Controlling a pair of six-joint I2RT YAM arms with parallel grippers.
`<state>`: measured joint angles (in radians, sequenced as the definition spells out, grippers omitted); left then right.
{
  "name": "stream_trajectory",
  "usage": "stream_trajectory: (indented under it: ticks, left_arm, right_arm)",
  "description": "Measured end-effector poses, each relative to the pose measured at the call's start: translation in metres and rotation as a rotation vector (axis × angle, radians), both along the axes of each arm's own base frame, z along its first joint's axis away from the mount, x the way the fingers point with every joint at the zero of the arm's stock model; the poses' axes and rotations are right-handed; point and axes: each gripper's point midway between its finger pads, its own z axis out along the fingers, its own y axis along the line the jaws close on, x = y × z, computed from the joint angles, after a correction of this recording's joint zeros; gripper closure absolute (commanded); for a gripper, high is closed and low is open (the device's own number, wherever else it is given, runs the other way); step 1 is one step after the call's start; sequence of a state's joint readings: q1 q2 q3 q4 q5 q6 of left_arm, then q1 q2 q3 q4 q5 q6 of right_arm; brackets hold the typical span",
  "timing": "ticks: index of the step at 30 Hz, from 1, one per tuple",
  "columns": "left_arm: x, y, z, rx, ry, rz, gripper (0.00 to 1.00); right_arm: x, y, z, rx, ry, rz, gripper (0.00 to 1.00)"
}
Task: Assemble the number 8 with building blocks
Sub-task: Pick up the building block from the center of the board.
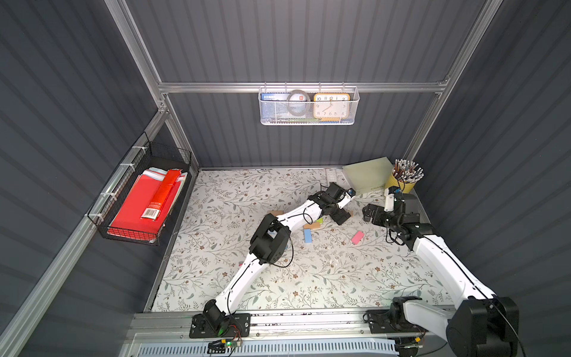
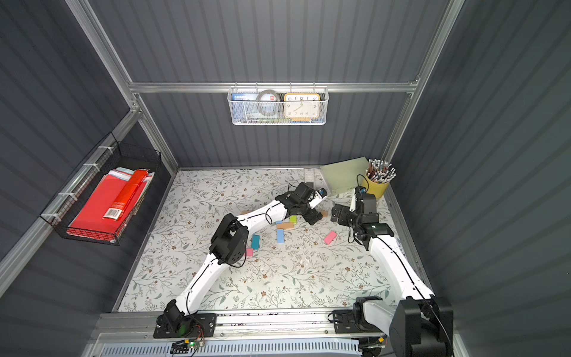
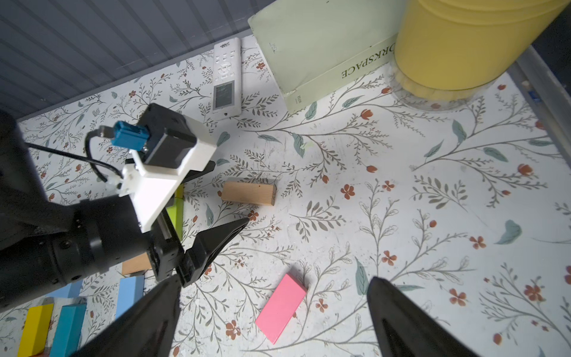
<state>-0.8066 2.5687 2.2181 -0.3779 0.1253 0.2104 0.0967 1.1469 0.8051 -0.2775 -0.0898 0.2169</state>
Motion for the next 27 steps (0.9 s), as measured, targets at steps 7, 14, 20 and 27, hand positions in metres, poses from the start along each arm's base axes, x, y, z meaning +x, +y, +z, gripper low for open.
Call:
stream_trajectory:
  ticks: [7, 14, 20, 27]
  left_arm:
    - [-0.003, -0.005, -0.013, -0.008, 0.025, -0.022, 0.06]
    - [-0.006, -0.014, -0.02, -0.039, 0.045, -0.055, 0.07]
    - [-0.009, -0.022, -0.019, -0.078, 0.058, -0.083, 0.12]
    - [-0.012, -0.024, -0.019, -0.098, 0.083, -0.087, 0.32]
  right_arm:
    - [-0.001, 0.004, 0.0, 0.015, 0.001, 0.017, 0.01]
    - [-0.001, 0.006, 0.0, 0.021, 0.003, 0.029, 0.01]
    - [-0.003, 0.006, 0.004, 0.02, -0.008, 0.034, 0.01]
    - [-0.004, 0.008, 0.005, 0.026, -0.009, 0.041, 0.01]
